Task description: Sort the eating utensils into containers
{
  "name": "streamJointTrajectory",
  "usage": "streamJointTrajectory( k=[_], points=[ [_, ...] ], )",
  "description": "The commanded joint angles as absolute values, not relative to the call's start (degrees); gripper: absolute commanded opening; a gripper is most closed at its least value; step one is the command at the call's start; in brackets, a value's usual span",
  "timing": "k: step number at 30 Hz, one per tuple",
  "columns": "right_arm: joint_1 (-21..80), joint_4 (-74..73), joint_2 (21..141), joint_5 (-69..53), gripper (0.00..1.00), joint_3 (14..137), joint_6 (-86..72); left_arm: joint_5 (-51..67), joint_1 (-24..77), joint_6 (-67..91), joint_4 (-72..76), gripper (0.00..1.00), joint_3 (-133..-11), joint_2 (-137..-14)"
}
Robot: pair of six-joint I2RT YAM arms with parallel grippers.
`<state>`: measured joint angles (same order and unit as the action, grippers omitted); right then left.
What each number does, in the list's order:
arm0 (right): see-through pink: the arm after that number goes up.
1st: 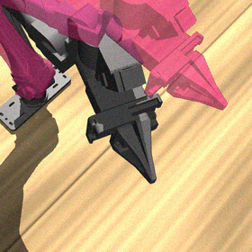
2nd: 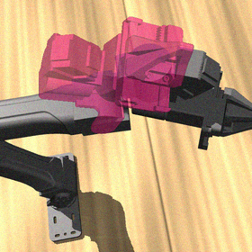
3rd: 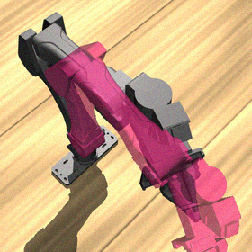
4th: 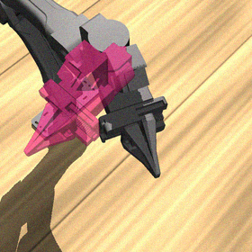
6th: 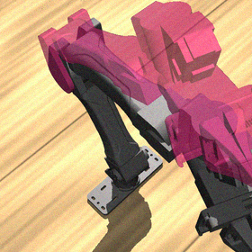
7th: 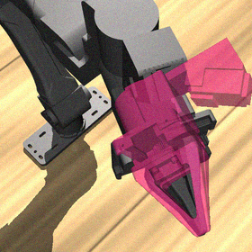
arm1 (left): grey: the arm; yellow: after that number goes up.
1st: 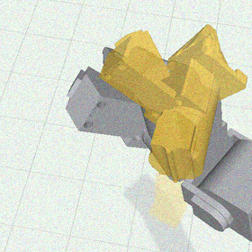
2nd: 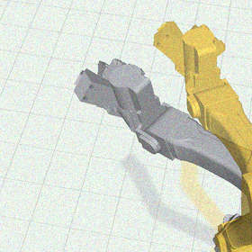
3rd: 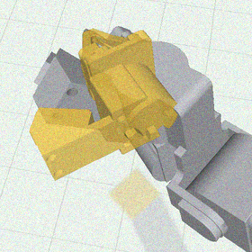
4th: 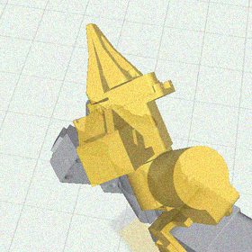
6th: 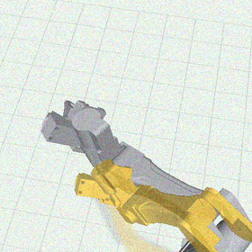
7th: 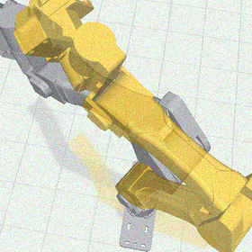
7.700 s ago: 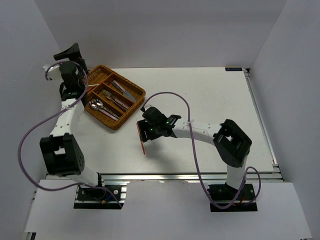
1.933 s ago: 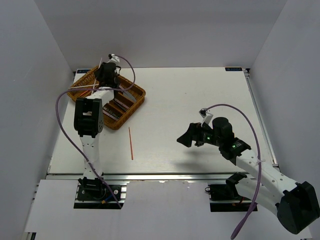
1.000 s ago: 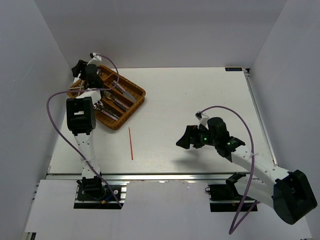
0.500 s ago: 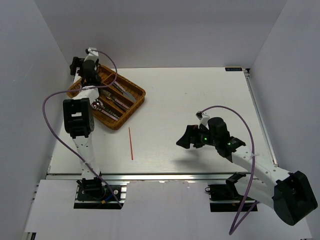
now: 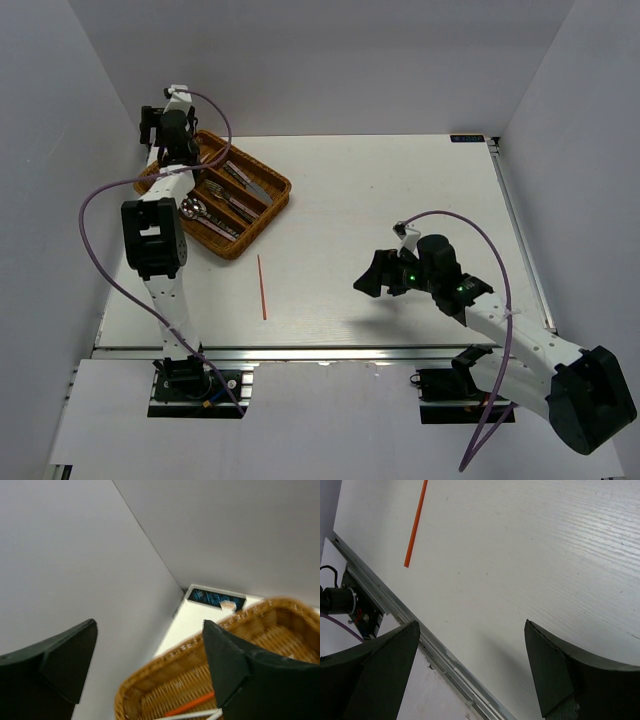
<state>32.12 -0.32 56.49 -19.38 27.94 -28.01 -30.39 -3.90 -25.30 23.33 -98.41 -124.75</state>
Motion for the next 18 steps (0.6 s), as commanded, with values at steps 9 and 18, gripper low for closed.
streamJointTrajectory(
  k=[9,18],
  points=[
    [32.4,0.4,58.9,-20.4,0.89,30.9,-26.8,-24.8,0.1,-11.5,6.6,0.98,-104.8,-119.6],
    [53.0,-16.1,77.8,7.9,0.89,52.9,-28.8,-24.4,3.7,17.8,-29.3,0.98,-117.0,-109.9]
  ],
)
